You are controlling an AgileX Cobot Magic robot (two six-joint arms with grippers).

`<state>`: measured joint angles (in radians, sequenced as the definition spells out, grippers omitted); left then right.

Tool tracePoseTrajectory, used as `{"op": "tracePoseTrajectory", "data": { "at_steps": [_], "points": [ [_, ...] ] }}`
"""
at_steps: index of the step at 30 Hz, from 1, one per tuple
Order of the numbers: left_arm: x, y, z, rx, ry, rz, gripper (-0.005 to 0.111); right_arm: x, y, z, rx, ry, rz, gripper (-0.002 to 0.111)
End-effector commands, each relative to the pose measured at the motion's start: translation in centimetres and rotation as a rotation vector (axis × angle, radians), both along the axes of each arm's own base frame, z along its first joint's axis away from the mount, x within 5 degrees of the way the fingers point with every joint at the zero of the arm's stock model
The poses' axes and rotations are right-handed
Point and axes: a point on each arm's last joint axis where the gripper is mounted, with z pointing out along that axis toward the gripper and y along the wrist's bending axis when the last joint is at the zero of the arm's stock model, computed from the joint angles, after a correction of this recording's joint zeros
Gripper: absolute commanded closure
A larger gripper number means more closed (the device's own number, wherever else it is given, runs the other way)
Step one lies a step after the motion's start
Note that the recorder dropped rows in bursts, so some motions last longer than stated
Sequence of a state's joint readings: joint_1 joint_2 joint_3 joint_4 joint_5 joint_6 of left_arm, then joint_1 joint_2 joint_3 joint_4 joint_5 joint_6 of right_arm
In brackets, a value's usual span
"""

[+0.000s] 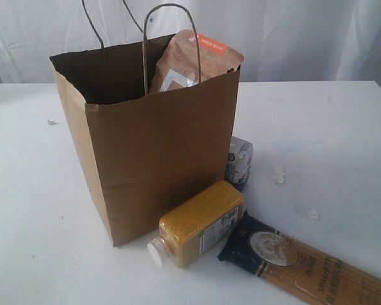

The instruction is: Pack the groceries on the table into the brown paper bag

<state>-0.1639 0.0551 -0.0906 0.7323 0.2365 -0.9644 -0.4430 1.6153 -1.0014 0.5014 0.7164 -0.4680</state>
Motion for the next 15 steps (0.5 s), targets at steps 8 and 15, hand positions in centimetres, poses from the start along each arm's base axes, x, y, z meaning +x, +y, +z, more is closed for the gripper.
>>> {"op": "tracePoseTrajectory", "data": {
  "at_steps": [8,15],
  "points": [
    [0.0,0.0,0.0,0.011,-0.01,0.001,0.107,1.1,16.1,2.1,-0.427,0.222,0.615,0.108],
    [0.0,0.0,0.0,0.011,-0.01,0.001,0.107,2.9,16.9,-0.2,-0.291,0.217,0.662,0.104]
  ]
}}
